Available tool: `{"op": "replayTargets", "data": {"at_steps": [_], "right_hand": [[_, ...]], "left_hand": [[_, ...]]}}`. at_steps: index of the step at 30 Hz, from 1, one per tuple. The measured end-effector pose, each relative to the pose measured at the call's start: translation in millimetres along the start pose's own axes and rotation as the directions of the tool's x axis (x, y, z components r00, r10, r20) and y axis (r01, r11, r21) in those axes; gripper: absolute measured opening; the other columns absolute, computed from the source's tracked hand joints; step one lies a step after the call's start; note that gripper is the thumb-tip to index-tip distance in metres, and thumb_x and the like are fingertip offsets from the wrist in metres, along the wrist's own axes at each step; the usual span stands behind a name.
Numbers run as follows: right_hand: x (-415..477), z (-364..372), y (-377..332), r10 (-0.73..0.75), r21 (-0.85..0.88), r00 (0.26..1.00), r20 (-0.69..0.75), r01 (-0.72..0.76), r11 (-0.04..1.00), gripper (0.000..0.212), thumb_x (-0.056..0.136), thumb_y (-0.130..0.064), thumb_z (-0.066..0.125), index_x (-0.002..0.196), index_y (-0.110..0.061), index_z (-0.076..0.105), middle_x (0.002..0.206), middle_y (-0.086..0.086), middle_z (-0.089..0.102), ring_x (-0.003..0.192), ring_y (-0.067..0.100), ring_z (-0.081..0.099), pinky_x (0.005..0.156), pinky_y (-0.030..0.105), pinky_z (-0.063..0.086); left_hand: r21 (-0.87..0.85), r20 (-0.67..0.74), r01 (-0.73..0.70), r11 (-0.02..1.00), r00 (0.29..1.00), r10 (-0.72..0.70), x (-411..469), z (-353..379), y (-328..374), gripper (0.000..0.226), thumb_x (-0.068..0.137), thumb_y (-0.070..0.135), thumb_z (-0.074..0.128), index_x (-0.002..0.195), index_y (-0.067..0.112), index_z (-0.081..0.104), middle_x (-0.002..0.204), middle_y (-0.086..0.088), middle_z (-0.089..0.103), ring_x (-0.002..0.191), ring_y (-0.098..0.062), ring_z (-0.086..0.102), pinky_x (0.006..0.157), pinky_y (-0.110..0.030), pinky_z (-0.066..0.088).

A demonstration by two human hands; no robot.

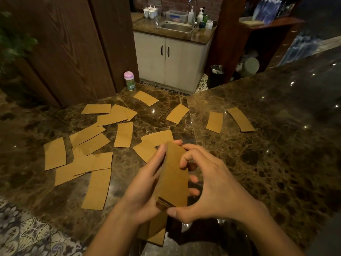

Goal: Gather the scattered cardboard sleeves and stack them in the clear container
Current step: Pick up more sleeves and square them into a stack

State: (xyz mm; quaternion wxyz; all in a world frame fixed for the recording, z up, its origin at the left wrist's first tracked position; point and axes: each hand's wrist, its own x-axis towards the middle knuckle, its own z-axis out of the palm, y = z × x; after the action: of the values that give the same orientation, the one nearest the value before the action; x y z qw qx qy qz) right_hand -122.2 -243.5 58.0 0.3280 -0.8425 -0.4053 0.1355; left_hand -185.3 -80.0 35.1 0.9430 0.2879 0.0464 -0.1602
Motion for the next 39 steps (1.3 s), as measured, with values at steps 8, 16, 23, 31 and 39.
{"op": "replayTargets", "data": {"at_steps": [8, 16, 23, 31, 39], "right_hand": [[-8, -12, -2, 0.03, 0.121, 0.997, 0.073, -0.039, 0.992, 0.08, 0.055, -0.052, 0.097, 0.114, -0.034, 0.047, 0.142, -0.029, 0.037, 0.122, -0.017, 0.044, 0.086, -0.006, 0.038], [-8, -5, -1, 0.033, 0.033, 0.995, 0.089, -0.036, 0.999, 0.083, 0.05, -0.07, 0.09, 0.112, -0.044, 0.041, 0.139, -0.034, 0.036, 0.127, -0.011, 0.04, 0.101, 0.005, 0.032], [-12, 7, 0, 0.001, 0.088, 0.999, 0.052, -0.005, 0.996, 0.083, 0.052, -0.055, 0.098, 0.112, -0.035, 0.043, 0.148, -0.028, 0.029, 0.131, -0.016, 0.036, 0.094, -0.004, 0.035], [-30, 7, 12, 0.063, 0.174, 0.982, 0.177, -0.094, 0.98, 0.084, 0.052, -0.059, 0.094, 0.115, -0.046, 0.04, 0.146, -0.042, 0.027, 0.137, -0.013, 0.036, 0.11, 0.015, 0.039], [-43, 16, 26, 0.355, -0.306, 0.776, 0.521, -0.219, 0.927, 0.071, 0.062, -0.069, 0.082, 0.11, -0.048, 0.034, 0.127, -0.031, 0.026, 0.116, 0.0, 0.041, 0.097, 0.022, 0.042]], "left_hand": [[0.09, -0.063, -0.04, 0.995, 0.997, 0.046, -2, 3, 0, 0.04, 0.088, 0.041, 0.056, 0.127, 0.033, 0.061, 0.115, -0.021, 0.065, 0.087, -0.036, 0.069, 0.071, -0.045, 0.061], [0.188, -0.08, -0.063, 0.98, 0.994, 0.079, -2, 10, -3, 0.035, 0.081, 0.047, 0.064, 0.113, 0.033, 0.062, 0.102, -0.022, 0.063, 0.067, -0.033, 0.068, 0.057, -0.041, 0.062], [0.215, -0.098, -0.09, 0.972, 0.989, 0.113, -9, 10, -4, 0.036, 0.084, 0.044, 0.061, 0.117, 0.032, 0.063, 0.1, -0.015, 0.07, 0.071, -0.029, 0.07, 0.06, -0.038, 0.062], [0.629, -0.27, 0.118, 0.768, 0.96, 0.073, -33, -7, -6, 0.04, 0.09, 0.061, 0.037, 0.128, 0.063, 0.049, 0.105, 0.009, 0.078, 0.098, -0.016, 0.073, 0.082, -0.036, 0.061], [0.952, -0.119, 0.226, -0.205, 0.894, 0.433, -77, -58, -18, 0.054, 0.069, 0.075, 0.06, 0.118, 0.054, 0.058, 0.152, 0.03, 0.014, 0.137, -0.005, 0.024, 0.11, -0.044, 0.033]]}}
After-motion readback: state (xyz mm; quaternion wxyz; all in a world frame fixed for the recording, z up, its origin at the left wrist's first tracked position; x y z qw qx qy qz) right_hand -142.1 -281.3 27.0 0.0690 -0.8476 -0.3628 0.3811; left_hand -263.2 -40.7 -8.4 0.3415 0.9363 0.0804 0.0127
